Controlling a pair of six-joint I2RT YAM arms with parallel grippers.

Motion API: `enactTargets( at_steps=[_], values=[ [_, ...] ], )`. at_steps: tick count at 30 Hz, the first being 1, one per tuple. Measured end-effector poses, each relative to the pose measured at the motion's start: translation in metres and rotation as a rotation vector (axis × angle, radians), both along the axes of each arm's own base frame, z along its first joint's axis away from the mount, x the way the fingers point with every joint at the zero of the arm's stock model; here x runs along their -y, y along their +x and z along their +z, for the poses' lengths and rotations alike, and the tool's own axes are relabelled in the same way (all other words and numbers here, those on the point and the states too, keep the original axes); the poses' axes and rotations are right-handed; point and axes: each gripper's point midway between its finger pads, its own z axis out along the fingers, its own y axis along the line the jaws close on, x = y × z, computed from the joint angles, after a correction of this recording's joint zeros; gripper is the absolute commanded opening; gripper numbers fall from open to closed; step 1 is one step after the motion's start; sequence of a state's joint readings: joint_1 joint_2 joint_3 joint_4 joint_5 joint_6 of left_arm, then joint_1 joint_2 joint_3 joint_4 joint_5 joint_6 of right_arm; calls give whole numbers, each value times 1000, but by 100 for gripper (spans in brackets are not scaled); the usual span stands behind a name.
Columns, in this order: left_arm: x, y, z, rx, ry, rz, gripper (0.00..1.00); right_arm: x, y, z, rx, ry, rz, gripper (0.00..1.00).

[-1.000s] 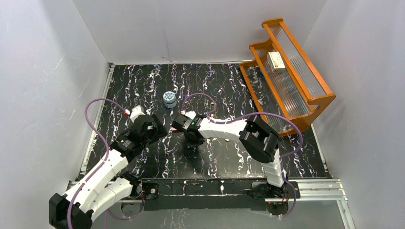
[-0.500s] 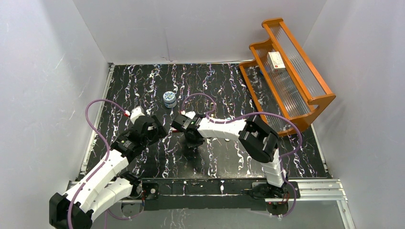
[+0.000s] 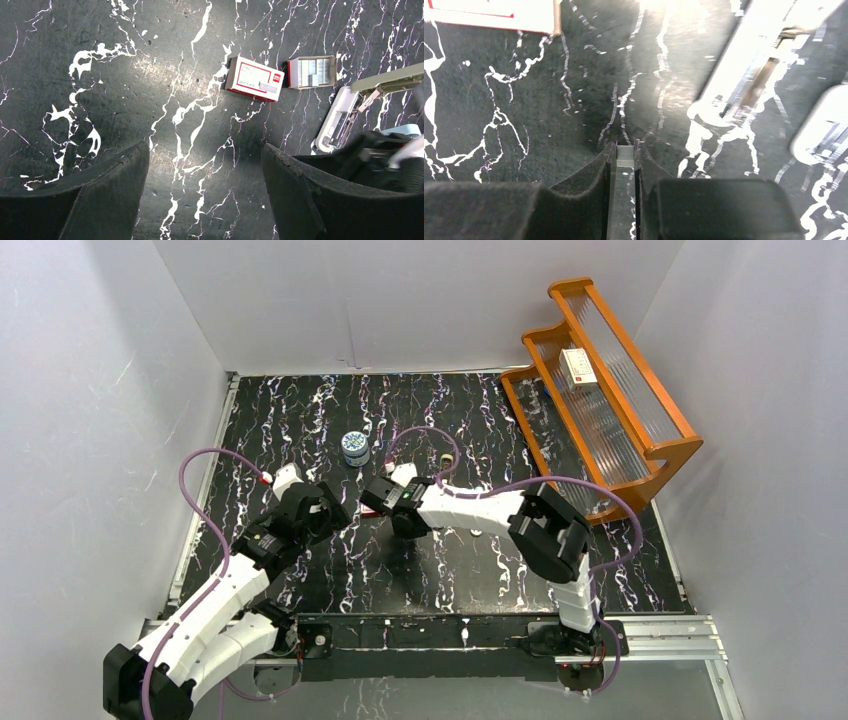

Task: Load the staples into the stapler

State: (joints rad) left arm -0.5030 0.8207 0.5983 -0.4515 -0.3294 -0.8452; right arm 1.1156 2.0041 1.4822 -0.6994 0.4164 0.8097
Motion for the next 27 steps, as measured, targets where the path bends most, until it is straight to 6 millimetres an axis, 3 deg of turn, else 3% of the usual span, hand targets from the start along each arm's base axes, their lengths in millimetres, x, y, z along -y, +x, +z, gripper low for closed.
enactTargets(
  at_steps=[7,11,17,27],
  values=[
    [2,-1,0,-4,-7,-8,79,39,38,50,174,45,-169,21],
    [4,-2,-1,-9,-16,-18,79,63,61,68,260,64,-276,21],
    [8,-3,-6,-37,-20,-33,79,78,76,64,305,69,-357,21],
    [12,-5,-14,-76,-22,-50,79,73,83,56,307,97,-397,22]
  ],
)
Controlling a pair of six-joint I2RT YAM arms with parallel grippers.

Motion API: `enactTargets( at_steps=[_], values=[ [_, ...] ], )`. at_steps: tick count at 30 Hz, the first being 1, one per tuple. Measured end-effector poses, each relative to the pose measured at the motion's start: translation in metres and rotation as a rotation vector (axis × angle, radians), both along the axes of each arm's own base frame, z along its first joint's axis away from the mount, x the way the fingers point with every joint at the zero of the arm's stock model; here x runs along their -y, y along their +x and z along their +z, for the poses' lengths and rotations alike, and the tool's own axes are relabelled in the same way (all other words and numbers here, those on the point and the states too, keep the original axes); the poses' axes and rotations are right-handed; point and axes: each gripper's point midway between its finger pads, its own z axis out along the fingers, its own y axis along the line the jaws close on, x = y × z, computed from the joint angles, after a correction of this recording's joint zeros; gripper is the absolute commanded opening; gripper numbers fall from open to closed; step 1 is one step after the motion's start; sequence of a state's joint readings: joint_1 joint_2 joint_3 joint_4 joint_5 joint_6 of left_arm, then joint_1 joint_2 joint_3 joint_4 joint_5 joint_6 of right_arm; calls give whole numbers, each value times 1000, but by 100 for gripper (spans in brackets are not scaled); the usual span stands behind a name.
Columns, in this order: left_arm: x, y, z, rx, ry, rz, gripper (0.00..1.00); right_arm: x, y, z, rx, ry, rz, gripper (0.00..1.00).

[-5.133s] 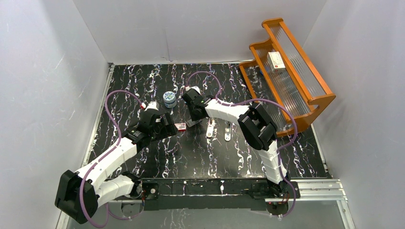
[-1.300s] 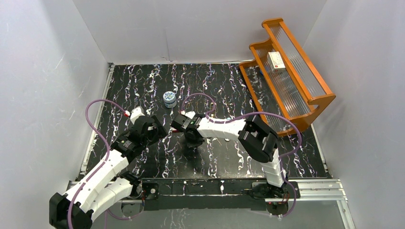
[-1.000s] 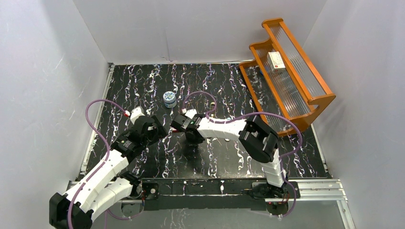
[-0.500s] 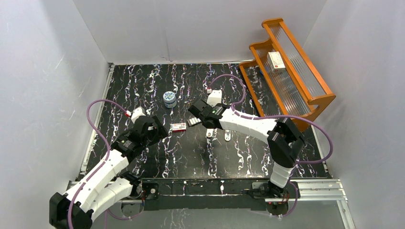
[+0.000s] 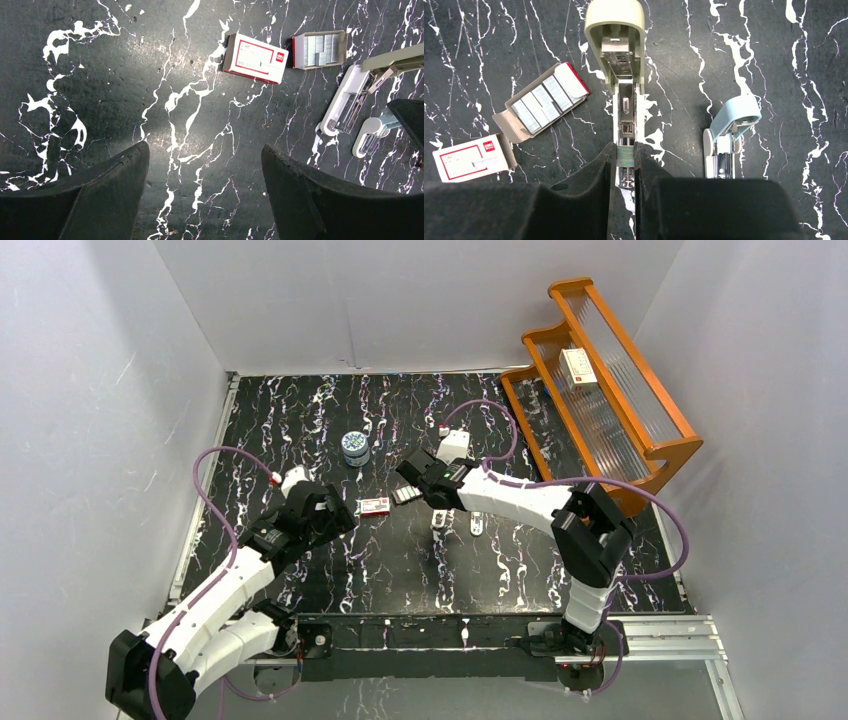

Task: Load the staples into the stapler

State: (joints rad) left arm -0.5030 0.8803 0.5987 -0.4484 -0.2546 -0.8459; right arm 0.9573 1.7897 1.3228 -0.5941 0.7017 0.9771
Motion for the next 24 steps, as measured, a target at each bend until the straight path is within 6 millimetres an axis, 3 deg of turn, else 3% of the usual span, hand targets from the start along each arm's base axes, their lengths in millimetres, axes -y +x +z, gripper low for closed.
enactTargets(
  at_steps=[13,24],
  values=[
    [15,5,5,18,-52,-54,79,-2,0,-22,-39,-2,-6,22],
    [18,4,5,14,-58,-71,79,-6,2,-23,-45,20,-3,22]
  ],
)
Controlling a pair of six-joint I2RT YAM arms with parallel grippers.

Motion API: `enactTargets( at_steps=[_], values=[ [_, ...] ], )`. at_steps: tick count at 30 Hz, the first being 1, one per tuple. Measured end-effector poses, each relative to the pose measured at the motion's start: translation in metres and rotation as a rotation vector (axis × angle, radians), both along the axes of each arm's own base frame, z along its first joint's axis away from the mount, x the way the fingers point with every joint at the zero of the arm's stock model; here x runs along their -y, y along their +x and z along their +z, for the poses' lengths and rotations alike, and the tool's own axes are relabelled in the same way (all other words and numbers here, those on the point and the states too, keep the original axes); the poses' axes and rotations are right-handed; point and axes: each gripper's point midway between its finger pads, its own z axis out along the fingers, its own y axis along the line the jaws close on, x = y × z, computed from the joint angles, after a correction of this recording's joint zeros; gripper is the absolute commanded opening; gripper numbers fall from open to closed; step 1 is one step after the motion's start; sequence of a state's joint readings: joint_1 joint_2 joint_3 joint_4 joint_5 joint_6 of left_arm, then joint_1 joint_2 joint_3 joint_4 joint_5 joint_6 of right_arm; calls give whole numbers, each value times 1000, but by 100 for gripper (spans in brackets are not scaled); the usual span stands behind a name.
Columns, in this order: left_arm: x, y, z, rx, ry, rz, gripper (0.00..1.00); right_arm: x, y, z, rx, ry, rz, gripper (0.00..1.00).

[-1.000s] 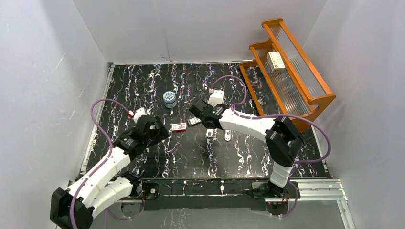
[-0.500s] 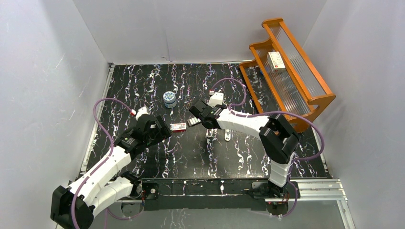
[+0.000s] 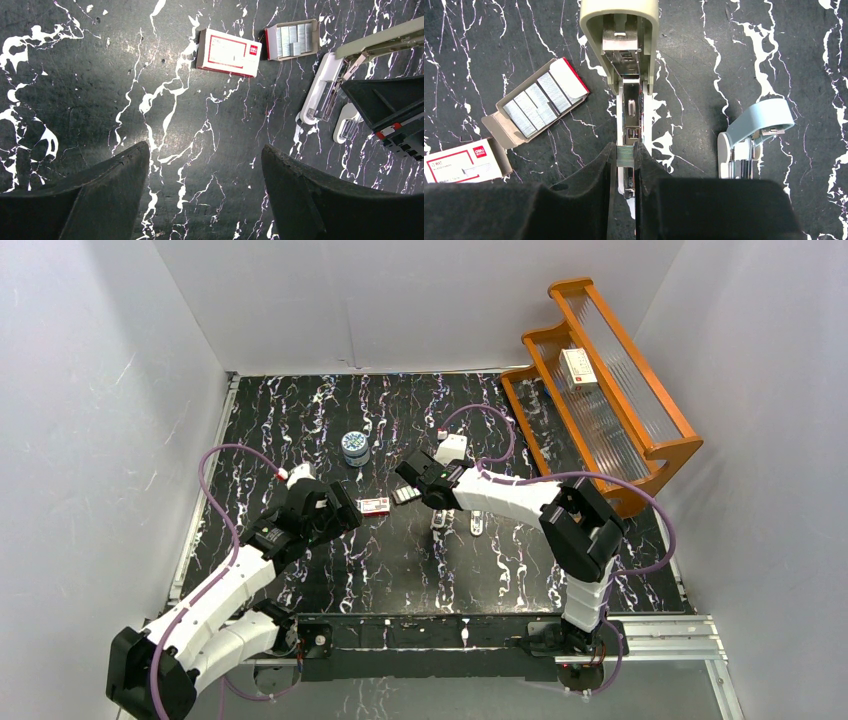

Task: Load the staples into the stapler

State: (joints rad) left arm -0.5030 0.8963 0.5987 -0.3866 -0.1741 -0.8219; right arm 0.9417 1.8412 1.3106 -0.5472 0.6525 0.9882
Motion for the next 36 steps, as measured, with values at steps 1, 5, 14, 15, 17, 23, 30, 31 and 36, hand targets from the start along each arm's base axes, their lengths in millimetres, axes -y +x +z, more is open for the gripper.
enactTargets(
  at_steps=[1,5,14,15,17,23,30,31,36],
  values=[
    [0,0,0,1,0,0,79,0,0,0,-1,1,1,22],
    [1,1,-1,-1,-1,-2,79,0,0,0,-2,1,1,22],
    [2,2,-3,-7,2,-6,79,6,-3,-8,-19,-21,2,22],
    [2,1,-3,-7,2,-7,79,6,-3,-9,-21,-22,3,22],
    [2,2,-3,-8,1,-7,79,7,-3,-9,-23,-22,4,22],
    [2,1,-5,-15,5,-7,79,11,-7,-18,-43,-33,17,22],
    [2,1,-5,-17,7,-7,79,9,-5,-19,-43,-20,29,21],
    [2,1,-5,-17,6,-7,79,8,-5,-19,-42,-19,31,21],
    [2,1,-5,-17,7,-7,79,8,-5,-15,-36,-17,35,21]
  ],
)
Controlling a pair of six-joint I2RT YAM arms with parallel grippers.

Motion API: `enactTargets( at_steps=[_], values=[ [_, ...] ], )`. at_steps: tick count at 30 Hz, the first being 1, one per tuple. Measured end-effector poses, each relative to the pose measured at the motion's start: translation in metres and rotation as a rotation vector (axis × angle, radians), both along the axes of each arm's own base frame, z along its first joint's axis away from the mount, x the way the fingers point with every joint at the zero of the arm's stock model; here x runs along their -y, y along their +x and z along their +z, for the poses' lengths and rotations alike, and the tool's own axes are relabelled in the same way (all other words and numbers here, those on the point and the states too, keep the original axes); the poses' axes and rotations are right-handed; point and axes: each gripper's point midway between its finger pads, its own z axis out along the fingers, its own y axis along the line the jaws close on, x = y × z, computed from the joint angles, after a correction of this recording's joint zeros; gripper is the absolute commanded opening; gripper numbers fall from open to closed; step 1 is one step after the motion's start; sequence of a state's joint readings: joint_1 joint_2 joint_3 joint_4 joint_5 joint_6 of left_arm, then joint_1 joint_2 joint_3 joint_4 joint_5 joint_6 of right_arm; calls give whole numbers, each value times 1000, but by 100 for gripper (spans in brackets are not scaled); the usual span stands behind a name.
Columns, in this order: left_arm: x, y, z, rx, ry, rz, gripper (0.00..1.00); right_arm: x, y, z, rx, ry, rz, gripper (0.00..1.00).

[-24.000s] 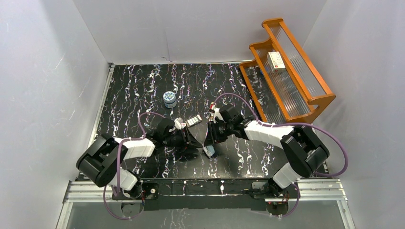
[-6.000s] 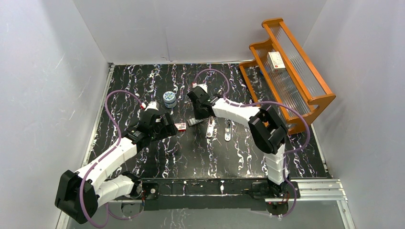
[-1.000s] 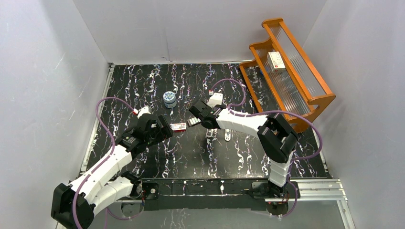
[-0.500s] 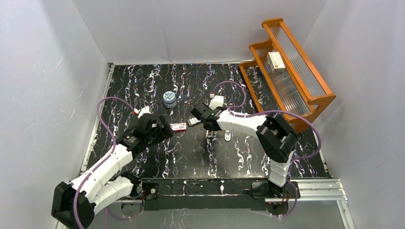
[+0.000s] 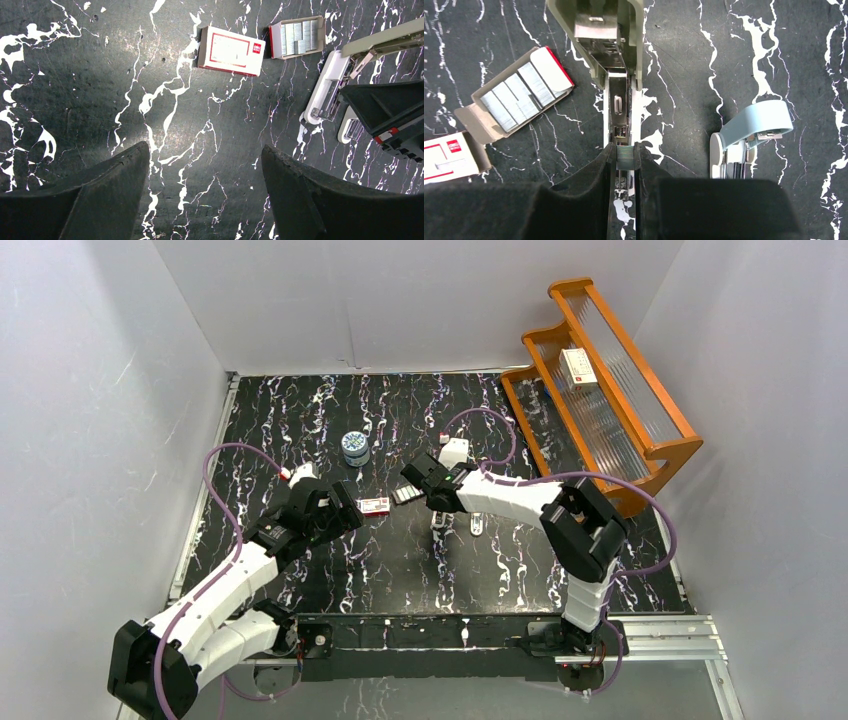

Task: Load the staples into the stapler

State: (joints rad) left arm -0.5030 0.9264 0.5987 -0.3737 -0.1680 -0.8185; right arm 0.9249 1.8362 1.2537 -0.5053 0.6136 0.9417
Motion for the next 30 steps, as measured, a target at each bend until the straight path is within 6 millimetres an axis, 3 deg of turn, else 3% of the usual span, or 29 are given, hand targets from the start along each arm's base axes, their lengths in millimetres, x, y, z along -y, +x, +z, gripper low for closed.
enactTargets(
  at_steps=[7,30],
  values=[
    [0,0,0,0,0,0,80,-1,1,13,21,24,2,21],
    [0,0,0,1,5,-5,79,-6,0,10,6,39,14,21]
  ],
)
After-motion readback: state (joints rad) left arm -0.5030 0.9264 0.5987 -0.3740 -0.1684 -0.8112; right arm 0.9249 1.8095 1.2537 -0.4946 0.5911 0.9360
